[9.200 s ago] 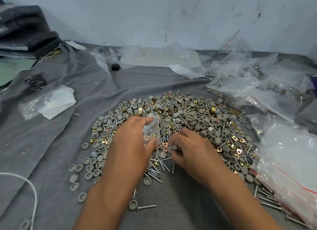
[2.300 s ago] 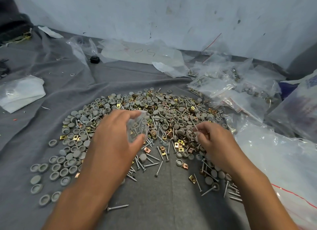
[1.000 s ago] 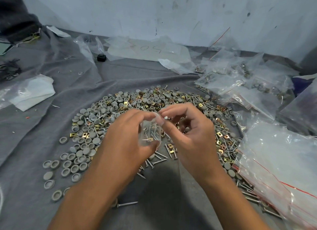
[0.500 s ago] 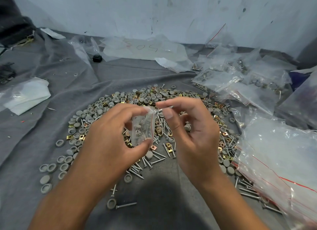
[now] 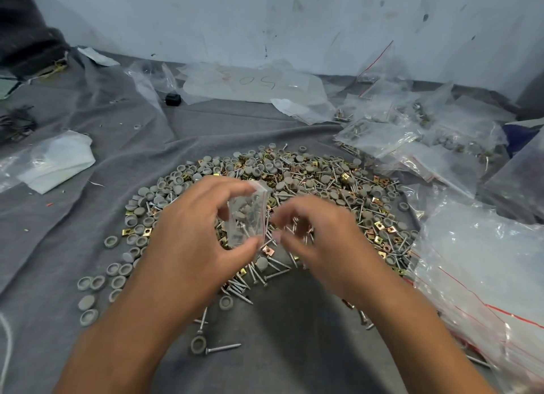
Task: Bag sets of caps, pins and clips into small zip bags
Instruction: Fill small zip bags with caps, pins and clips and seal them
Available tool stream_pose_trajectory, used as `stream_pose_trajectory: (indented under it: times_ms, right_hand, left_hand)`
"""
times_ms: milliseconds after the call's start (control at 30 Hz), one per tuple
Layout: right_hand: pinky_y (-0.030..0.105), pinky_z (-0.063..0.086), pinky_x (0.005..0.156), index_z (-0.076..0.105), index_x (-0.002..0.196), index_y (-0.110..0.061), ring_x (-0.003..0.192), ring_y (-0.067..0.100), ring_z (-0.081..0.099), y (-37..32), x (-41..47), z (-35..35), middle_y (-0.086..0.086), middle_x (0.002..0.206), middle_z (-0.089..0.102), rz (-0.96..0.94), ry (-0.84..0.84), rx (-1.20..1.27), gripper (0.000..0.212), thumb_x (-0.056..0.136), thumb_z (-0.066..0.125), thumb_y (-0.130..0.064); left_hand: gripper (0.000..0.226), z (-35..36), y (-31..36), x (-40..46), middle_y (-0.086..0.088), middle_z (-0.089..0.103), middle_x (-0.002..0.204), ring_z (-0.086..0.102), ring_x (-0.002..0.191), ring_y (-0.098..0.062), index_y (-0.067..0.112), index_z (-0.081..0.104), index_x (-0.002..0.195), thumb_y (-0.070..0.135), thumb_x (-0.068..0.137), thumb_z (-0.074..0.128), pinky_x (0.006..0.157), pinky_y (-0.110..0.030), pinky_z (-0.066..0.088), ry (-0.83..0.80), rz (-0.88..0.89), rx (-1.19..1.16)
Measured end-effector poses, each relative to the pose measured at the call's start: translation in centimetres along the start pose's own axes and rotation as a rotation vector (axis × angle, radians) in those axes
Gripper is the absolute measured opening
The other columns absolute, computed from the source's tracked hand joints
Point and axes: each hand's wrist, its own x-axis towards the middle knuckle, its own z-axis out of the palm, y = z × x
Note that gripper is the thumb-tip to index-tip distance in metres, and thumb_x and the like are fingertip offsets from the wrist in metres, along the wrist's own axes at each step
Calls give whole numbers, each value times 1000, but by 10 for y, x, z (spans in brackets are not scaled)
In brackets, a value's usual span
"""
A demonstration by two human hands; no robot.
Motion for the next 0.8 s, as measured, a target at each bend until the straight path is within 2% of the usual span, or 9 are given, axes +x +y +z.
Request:
stream_pose_trajectory:
  times_ms: [67, 133, 200, 367, 467, 533, 633, 733, 800]
  right_hand:
    - [28, 50, 83, 62, 103, -42, 94, -4, 52, 11, -6, 4, -24, 100, 58, 84, -278, -175, 22, 87, 77, -39]
    - [34, 49, 92, 60, 110, -42, 106, 0, 48, 15, -9, 9, -23, 107, 56, 99, -354, -250, 31, 85, 78, -43]
    - [35, 49, 91, 60, 112, -41, 106, 2, 47, 11, -9, 12, -22, 106, 59, 91, -324, -225, 33, 86, 78, -41]
    - [32, 49, 79, 61, 108, -39, 95, 2, 54, 4, -10, 13, -20, 97, 63, 114, -330, -235, 22, 90, 73, -35]
    - [32, 47, 73, 61, 107, -34, 95, 12, 59, -5, -13, 19, -12, 96, 66, 111, -322, -319, 16, 91, 63, -34]
    - [31, 39, 68, 61, 103, -28, 98, 19, 59, -9, -15, 24, -6, 98, 65, 113, -278, -406, 14, 91, 58, -34]
    - [31, 30, 70, 58, 103, -23, 103, 24, 56, -14, -18, 27, -1, 104, 62, 120, -239, -509, 15, 92, 54, -32]
    - [34, 32, 75, 54, 115, -18, 110, 27, 53, -16, -22, 28, 4, 114, 60, 126, -247, -579, 22, 98, 47, -31]
    - [34, 35, 78, 51, 118, -16, 111, 28, 49, -16, -25, 25, 6, 117, 58, 90, -256, -626, 20, 103, 42, -24]
  left_hand:
    - [54, 0, 1, 0, 15, 62, 111, 53, 89, 10, 23, 66, 118, 32, 66, 79, 81, 3, 33, -5, -3, 3]
    - [54, -1, 1, 0, 14, 63, 111, 52, 88, 11, 23, 66, 118, 32, 66, 79, 81, 3, 32, -4, -9, 3]
    - [53, -1, 0, 1, 13, 63, 110, 53, 87, 8, 22, 66, 117, 30, 66, 81, 80, 2, 33, -5, -16, 5]
    - [53, -1, 1, 0, 13, 63, 110, 54, 87, 7, 21, 66, 119, 30, 69, 81, 82, 2, 33, -10, -21, 18]
    - [53, 0, 2, 1, 14, 62, 110, 53, 86, 9, 22, 66, 120, 34, 70, 76, 82, 2, 34, -9, -27, 12]
    - [53, 0, 2, 1, 15, 62, 111, 53, 87, 8, 23, 65, 120, 34, 70, 77, 83, 1, 34, -10, -30, 19]
    - [54, 1, 1, 1, 17, 61, 111, 54, 87, 8, 24, 65, 121, 33, 70, 79, 83, 0, 34, -6, -36, 21]
    - [54, 3, 1, 0, 19, 59, 108, 53, 86, 8, 25, 64, 121, 31, 69, 80, 83, 0, 33, -12, -40, 25]
    - [54, 5, 1, 1, 18, 59, 107, 52, 85, 7, 25, 65, 120, 26, 69, 83, 83, 0, 33, -15, -34, 22]
